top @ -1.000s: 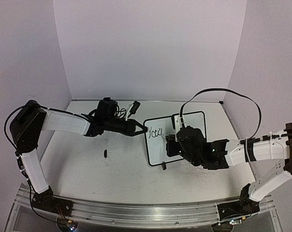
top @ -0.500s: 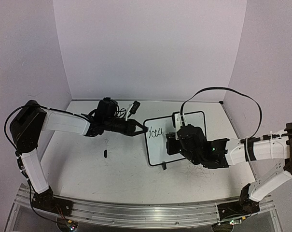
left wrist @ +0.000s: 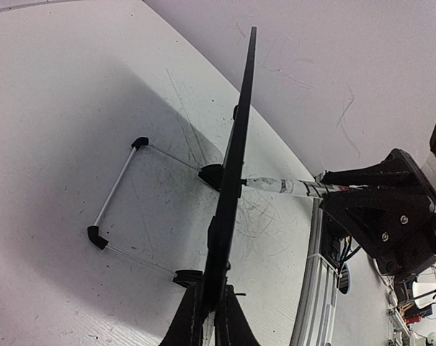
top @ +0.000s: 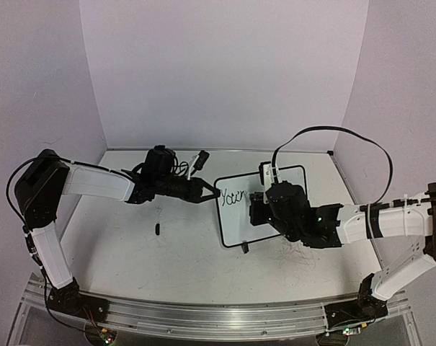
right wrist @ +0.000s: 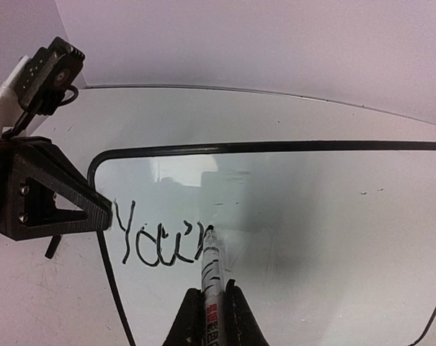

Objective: Write a sentence on the whiteboard

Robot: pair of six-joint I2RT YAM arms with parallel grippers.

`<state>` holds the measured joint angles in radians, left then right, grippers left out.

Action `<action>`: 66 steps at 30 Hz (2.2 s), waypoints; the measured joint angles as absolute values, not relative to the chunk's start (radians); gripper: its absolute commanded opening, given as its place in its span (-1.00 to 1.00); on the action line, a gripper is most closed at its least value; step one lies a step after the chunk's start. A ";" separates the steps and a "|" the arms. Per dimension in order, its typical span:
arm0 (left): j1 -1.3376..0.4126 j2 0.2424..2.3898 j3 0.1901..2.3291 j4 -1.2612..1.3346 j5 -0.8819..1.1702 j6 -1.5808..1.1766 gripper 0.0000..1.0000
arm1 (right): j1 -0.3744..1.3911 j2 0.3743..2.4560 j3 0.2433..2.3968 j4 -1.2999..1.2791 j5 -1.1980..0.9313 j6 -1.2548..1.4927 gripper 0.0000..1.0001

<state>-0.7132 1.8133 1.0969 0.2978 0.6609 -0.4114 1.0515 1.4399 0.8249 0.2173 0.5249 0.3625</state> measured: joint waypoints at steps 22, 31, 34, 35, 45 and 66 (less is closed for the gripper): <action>-0.713 1.813 1.097 0.298 0.662 -0.410 -1.00 | 1.016 1.363 0.762 0.224 0.418 0.376 -1.00; -0.713 1.813 1.097 0.298 0.663 -0.410 -1.00 | 1.016 1.383 0.762 0.233 0.418 0.376 -1.00; -0.713 1.813 1.097 0.298 0.663 -0.410 -1.00 | 1.016 1.388 0.762 0.234 0.422 0.377 -1.00; -0.713 1.813 1.097 0.298 0.662 -0.410 -1.00 | 1.016 1.388 0.762 0.235 0.425 0.380 -1.00; -0.713 1.813 1.097 0.298 0.663 -0.410 -1.00 | 1.016 1.387 0.762 0.231 0.479 0.420 -1.00; -0.713 1.813 1.097 0.298 0.663 -0.408 -1.00 | 1.012 1.388 0.762 0.255 0.477 0.401 -1.00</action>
<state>-0.7132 1.8133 1.0969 0.2977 0.6632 -0.4080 1.0122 1.3876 0.7624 0.2546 0.4768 0.4007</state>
